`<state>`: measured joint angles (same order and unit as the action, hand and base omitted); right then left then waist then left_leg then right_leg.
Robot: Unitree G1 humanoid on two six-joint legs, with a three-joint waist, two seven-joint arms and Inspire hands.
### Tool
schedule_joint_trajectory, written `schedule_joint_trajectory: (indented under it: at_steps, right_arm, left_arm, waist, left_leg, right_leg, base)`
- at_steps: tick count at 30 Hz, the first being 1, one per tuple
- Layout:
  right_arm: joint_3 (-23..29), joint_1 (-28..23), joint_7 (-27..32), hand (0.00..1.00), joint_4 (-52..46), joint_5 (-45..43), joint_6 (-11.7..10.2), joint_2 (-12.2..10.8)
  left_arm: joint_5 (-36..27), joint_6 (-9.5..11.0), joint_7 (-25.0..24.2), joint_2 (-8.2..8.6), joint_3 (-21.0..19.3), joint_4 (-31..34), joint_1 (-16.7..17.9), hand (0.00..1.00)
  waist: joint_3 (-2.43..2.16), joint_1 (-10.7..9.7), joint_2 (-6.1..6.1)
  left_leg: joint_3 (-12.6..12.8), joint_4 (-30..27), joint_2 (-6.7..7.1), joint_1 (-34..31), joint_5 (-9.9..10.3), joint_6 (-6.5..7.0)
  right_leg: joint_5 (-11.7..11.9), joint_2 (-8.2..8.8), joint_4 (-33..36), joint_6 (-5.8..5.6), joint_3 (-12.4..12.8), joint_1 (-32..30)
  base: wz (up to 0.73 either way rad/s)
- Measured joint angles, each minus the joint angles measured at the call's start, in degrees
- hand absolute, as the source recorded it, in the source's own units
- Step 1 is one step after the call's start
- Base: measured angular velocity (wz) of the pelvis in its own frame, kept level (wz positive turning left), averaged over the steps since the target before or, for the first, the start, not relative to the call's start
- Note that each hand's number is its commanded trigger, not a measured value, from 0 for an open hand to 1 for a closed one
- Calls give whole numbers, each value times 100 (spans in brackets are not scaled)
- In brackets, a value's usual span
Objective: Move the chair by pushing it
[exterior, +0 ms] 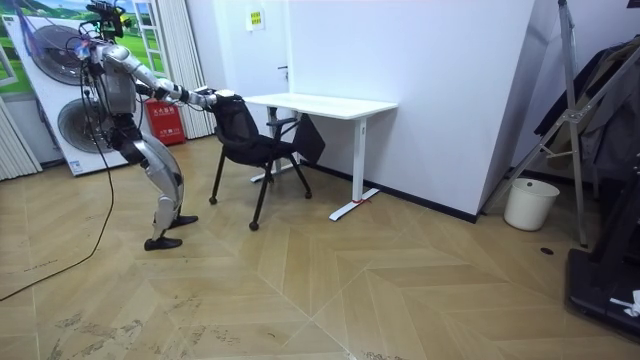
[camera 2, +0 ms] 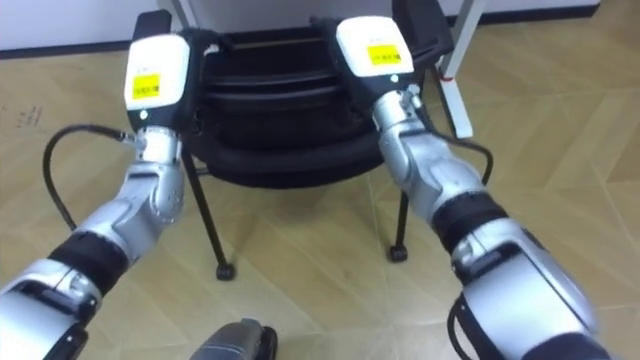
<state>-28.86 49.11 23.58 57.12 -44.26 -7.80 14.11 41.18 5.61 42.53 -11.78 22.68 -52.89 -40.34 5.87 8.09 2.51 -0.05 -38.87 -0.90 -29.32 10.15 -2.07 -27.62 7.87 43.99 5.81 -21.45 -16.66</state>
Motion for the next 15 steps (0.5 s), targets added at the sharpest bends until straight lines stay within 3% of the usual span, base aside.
schedule_joint_trajectory:
  at_steps: [5,6,8,11,12,13,14,15]
  right_arm:
    - [329,483,-412,0,14,-50,204,178]
    - [329,603,-463,0,-130,-50,243,345]
    - [306,731,-726,0,-560,-62,304,816]
    - [324,730,-841,0,-1394,56,485,1194]
    - [422,732,-802,0,-2083,128,546,1462]
    - [626,755,-672,0,-2673,155,554,1705]
    - [691,806,-573,0,-2862,163,586,1782]
    - [826,838,-447,0,-3144,164,674,1865]
  left_arm:
    - [238,-73,-603,-75,-215,34,-462,0]
    - [240,-96,-779,-135,-219,191,-575,0]
    - [378,-152,-1090,-453,-225,782,-632,0]
    - [552,-267,-1371,-833,-231,1046,-675,0]
    - [710,-350,-1684,-1040,-230,1447,-675,0]
    - [787,-383,-1864,-1289,-236,2003,-674,0]
    - [784,-399,-1891,-1441,-252,2338,-681,0]
    - [781,-396,-1870,-1606,-445,2795,-836,0]
  waist:
    - [-26,0,12]
    - [-29,24,10]
    - [-43,20,31]
    - [-47,-23,33]
    - [-57,3,45]
    - [-76,48,62]
    - [-93,45,67]
    - [-145,4,125]
  left_leg:
    - [39,512,-22,3,-275,88]
    - [40,635,-21,13,-339,110]
    - [87,913,-48,131,-449,164]
    - [139,1219,-82,260,-537,196]
    - [161,1276,-103,263,-540,203]
    - [156,1341,-112,266,-541,204]
    - [154,1377,-113,280,-542,206]
    - [116,1451,-127,388,-549,217]
  right_leg:
    - [405,-142,-632,-92,11,0]
    - [522,-187,-793,-126,28,10]
    - [757,-298,-1192,-178,84,152]
    - [1055,-425,-1703,-244,205,309]
    - [1160,-481,-1878,-280,309,314]
    - [1265,-512,-2043,-316,353,319]
    - [1311,-516,-2118,-340,372,334]
    - [1365,-516,-2157,-395,419,382]
  base:
    - [-4]
    - [0]
    - [-7]
    - [-20]
    - [-40]
    - [-37]
    - [-24]
    - [-11]
